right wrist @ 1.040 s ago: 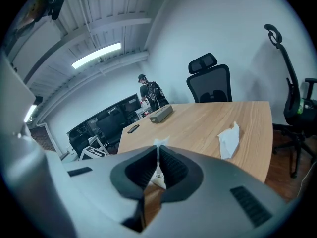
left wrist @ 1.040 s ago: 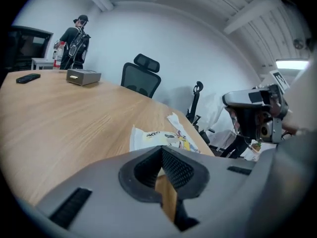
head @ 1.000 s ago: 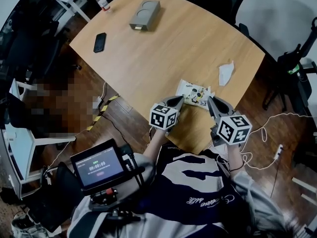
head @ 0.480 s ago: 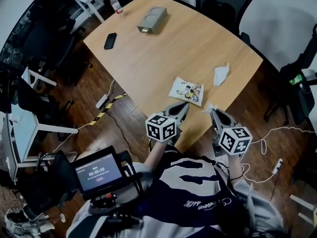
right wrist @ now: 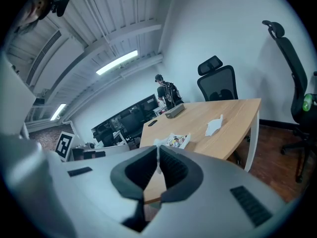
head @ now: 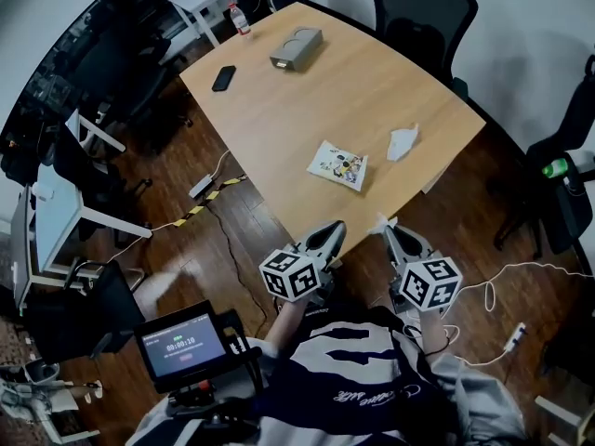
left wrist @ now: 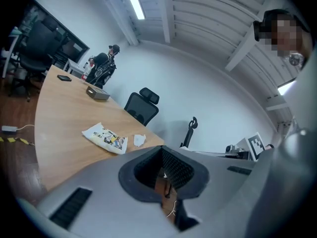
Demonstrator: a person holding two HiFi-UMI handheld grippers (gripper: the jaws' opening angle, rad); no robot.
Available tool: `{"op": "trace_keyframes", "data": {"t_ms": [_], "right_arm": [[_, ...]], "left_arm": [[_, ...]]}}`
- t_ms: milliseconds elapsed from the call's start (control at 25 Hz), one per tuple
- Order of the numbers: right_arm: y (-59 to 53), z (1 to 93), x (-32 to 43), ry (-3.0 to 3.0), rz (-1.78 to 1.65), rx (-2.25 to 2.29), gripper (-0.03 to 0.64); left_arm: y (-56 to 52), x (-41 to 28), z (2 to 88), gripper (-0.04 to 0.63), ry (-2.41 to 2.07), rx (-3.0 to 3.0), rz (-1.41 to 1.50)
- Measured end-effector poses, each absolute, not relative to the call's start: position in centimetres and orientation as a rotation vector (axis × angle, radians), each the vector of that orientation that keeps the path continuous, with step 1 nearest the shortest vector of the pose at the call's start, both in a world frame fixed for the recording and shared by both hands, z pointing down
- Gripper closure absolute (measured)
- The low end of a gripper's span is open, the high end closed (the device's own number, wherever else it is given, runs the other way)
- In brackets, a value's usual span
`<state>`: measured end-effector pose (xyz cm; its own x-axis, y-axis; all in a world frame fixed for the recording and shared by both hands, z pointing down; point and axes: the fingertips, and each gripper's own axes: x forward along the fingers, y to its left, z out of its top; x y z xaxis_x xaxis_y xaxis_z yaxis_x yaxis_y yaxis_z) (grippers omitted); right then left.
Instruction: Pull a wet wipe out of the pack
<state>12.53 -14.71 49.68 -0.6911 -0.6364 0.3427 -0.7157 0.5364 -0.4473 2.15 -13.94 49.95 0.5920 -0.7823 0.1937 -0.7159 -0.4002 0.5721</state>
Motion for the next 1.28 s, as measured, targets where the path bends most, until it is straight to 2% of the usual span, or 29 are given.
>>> {"op": "trace_keyframes", "data": {"t_ms": [600,800,1280], "right_arm": [[-3.7,49.6,11.5,-2.696,0.922,0.903,0.606],[-2.9,49.6,10.8,-2.707,0.949,0.895,0.606],[1.8,50.1,5.9,-2.726,0.972,0.831,0.606]], "left_arm": [[-0.4,2.7,50.6,0.592,-1.373,2.073,-0.056],[1.1,2.5,50.2,0.592,-1.38,2.091,-0.051],[9.6,-2.7,50.9,0.592,-1.514,2.02,-0.048]]}}
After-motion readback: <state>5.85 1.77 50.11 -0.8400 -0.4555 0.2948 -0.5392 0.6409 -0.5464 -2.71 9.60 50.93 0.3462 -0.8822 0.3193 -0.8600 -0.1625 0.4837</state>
